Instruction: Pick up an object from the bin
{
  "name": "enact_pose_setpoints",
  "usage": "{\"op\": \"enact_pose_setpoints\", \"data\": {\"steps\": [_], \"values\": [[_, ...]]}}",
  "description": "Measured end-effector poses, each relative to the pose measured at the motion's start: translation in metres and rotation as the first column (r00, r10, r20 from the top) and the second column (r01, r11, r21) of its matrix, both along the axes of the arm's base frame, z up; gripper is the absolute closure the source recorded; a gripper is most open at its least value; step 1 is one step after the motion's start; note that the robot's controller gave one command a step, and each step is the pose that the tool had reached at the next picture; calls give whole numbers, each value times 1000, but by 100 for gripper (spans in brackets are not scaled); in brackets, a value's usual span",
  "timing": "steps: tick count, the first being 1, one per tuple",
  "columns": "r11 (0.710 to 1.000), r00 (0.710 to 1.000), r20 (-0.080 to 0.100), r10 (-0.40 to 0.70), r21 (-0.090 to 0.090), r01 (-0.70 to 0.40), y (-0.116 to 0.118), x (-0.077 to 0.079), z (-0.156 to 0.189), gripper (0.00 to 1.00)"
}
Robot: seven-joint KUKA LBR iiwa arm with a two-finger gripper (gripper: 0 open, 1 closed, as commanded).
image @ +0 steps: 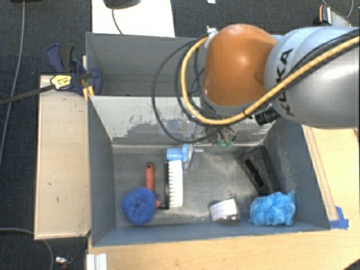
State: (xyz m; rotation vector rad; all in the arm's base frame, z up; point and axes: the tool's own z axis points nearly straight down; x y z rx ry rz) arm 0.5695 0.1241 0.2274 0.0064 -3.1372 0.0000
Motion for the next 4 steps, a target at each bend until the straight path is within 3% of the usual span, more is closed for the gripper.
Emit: {"op": "enact_pose_setpoints", "data": {"steps": [1, 2, 3, 4], "values": [[1000, 1000, 8, -5, 1, 5, -1, 1, 5, 0], [940, 940, 10, 341, 0, -341, 0, 5, -93, 0], [907, 907, 18, 422, -2, -422, -7, 4, -65, 0], [613, 613, 9, 790, 0, -790, -1, -4, -111, 0]]}}
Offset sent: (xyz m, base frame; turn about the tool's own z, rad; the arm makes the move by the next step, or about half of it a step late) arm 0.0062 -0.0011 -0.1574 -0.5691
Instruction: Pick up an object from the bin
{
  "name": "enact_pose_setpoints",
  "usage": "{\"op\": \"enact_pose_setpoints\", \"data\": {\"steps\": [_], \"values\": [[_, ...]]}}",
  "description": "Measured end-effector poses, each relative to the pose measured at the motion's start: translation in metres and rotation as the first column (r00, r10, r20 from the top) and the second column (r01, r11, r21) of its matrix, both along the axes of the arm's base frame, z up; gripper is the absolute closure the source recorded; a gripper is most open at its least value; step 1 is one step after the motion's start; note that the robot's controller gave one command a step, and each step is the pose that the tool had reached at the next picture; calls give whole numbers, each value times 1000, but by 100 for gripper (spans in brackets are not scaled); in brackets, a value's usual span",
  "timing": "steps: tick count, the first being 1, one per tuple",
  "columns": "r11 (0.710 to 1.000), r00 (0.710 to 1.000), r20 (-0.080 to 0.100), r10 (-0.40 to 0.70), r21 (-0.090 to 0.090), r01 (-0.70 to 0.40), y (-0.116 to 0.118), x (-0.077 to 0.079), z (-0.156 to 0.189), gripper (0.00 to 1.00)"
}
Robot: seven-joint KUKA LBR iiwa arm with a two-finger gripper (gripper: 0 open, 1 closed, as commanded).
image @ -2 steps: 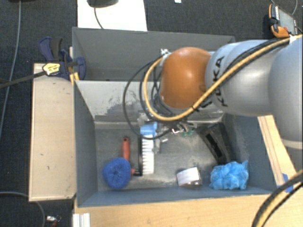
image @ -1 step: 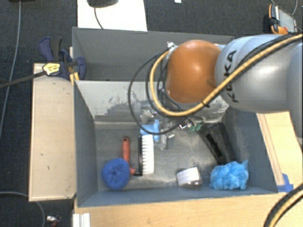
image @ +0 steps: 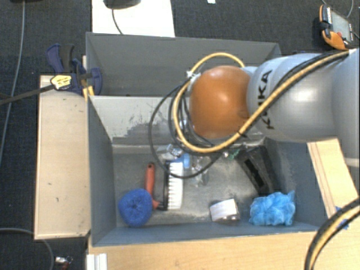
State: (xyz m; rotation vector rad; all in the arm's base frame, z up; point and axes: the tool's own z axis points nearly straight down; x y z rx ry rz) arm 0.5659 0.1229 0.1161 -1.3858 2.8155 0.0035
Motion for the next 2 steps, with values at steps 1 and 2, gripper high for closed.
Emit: {"op": "enact_pose_setpoints", "data": {"steps": [1, 2], "values": [[950, 949, 22, 314, -3, -314, 10, 7, -43, 0], [926, 926, 11, 378, 1, -378, -2, 1, -43, 100]]}}
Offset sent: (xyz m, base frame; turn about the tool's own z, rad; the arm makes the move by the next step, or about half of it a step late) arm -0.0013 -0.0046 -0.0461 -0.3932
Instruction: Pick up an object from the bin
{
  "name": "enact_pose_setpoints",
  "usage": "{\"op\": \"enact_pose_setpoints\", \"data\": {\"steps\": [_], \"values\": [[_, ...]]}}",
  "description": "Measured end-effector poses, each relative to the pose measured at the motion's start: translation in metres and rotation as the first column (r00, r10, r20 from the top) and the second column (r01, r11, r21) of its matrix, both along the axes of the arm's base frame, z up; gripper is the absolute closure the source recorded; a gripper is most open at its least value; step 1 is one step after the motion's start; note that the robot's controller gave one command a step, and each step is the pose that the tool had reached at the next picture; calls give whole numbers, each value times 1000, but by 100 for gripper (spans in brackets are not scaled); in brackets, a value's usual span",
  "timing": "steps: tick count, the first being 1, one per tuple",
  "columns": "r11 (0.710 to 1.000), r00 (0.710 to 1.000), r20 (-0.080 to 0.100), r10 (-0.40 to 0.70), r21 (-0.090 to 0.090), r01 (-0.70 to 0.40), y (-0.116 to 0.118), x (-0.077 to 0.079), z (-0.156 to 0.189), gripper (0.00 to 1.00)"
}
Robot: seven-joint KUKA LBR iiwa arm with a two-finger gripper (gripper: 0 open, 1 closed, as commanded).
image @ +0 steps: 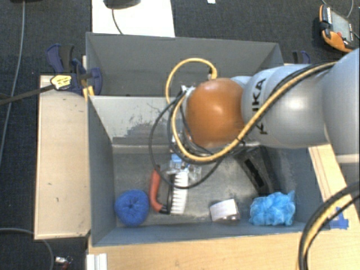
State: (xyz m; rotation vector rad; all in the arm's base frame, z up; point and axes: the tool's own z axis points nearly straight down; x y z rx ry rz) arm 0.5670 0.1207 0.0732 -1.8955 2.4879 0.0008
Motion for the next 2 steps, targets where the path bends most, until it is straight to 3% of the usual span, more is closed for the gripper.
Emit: {"op": "enact_pose_setpoints", "data": {"steps": [2], "values": [[1000, 1000, 0, -3, 1, 3, 0, 0, 1, 100]]}}
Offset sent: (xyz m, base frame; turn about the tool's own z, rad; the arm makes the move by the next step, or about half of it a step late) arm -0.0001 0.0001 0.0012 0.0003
